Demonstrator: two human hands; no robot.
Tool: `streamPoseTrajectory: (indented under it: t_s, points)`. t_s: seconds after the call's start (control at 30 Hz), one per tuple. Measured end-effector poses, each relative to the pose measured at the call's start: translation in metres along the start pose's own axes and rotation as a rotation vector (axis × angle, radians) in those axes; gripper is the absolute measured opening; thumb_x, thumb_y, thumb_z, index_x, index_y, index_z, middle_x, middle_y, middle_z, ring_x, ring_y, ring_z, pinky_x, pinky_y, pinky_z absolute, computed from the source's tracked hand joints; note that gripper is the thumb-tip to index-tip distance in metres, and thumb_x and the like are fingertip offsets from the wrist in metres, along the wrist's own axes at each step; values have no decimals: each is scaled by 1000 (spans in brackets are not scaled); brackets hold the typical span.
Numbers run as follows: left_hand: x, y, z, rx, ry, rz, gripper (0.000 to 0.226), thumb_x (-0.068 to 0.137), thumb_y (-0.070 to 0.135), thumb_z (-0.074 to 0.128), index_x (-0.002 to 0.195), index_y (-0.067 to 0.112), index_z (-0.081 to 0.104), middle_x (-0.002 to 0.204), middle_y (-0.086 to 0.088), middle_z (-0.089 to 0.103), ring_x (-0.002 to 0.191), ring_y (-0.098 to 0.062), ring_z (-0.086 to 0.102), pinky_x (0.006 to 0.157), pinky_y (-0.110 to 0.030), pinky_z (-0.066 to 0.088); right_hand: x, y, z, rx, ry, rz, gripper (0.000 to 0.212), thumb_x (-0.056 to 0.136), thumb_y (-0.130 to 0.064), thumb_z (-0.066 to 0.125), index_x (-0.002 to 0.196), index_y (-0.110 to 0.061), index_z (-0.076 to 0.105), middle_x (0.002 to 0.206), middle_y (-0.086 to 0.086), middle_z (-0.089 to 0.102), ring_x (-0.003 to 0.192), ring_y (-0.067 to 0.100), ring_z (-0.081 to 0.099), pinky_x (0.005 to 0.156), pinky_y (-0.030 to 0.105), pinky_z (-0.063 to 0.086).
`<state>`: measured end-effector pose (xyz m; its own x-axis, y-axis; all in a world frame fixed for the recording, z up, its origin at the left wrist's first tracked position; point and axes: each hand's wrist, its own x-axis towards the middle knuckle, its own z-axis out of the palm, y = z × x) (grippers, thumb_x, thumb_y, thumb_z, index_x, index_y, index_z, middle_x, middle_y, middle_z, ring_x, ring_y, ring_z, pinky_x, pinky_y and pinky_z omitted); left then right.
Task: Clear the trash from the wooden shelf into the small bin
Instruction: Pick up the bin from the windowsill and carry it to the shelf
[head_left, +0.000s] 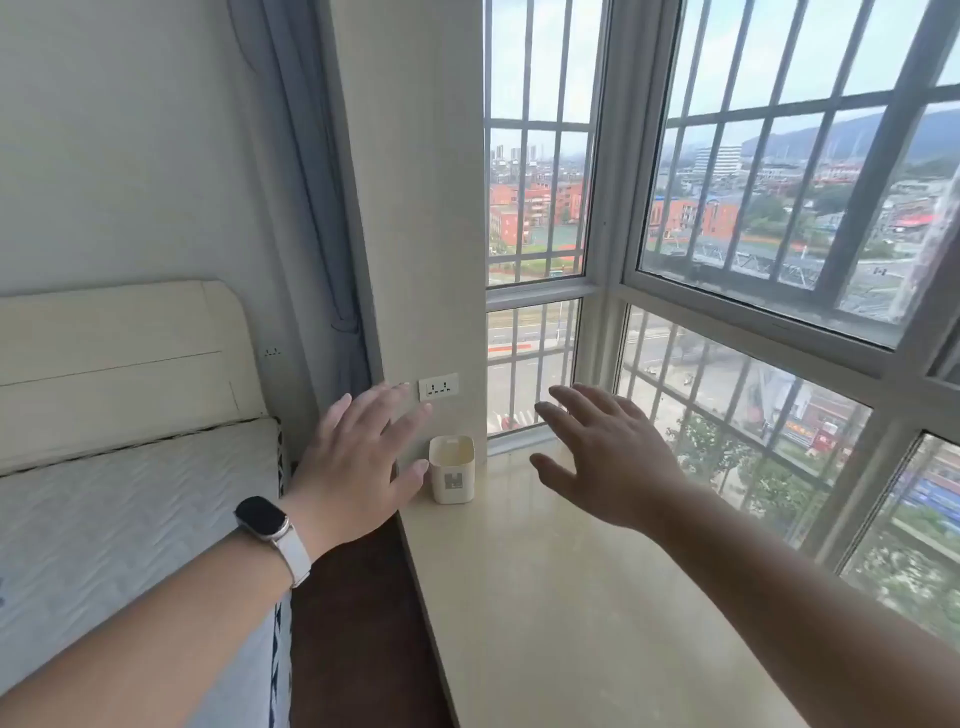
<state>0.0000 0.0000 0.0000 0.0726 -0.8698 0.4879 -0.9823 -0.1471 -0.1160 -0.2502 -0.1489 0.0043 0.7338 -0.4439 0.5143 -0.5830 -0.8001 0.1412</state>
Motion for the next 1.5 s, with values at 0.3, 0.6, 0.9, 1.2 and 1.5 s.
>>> streamPoseTrajectory:
  t_s: [0.3, 0.6, 0.9, 1.2, 1.5]
  points:
    - [-5, -56, 53, -29, -48, -29, 55, 88, 50, 41, 137, 26, 45, 146, -8, 44, 138, -29, 36, 112, -53, 28, 35, -33, 64, 5, -69, -50, 55, 87, -58, 49, 128, -21, 54, 133, 2, 57, 125, 28, 49, 98, 38, 42]
    - [12, -155, 124, -100, -100, -35, 55, 88, 49, 43, 138, 26, 45, 145, -8, 46, 136, -29, 38, 110, -52, 33, 116, -76, 140, -10, -152, -49, 56, 85, -58, 48, 125, -19, 56, 129, 3, 59, 120, 27, 53, 95, 38, 45]
    - [40, -248, 179, -165, -128, -34, 55, 87, 49, 43, 136, 26, 46, 144, -8, 48, 134, -29, 41, 109, -51, 33, 188, -114, 203, -29, -230, -21, 53, 83, -56, 52, 122, -20, 57, 128, 3, 60, 118, 27, 55, 93, 38, 46]
    - [59, -288, 218, -215, -175, -20, 55, 86, 48, 45, 136, 25, 48, 143, -8, 49, 132, -29, 43, 107, -51, 36, 227, -128, 245, 1, -257, -9, 50, 81, -55, 53, 117, -20, 59, 124, 2, 60, 113, 27, 57, 89, 39, 49]
    - [101, -300, 270, -211, -248, 5, 54, 87, 47, 48, 137, 26, 46, 143, -6, 49, 134, -29, 41, 108, -50, 35, 260, -108, 301, 19, -327, 14, 51, 83, -56, 51, 119, -20, 58, 123, 3, 60, 117, 28, 54, 90, 40, 49]
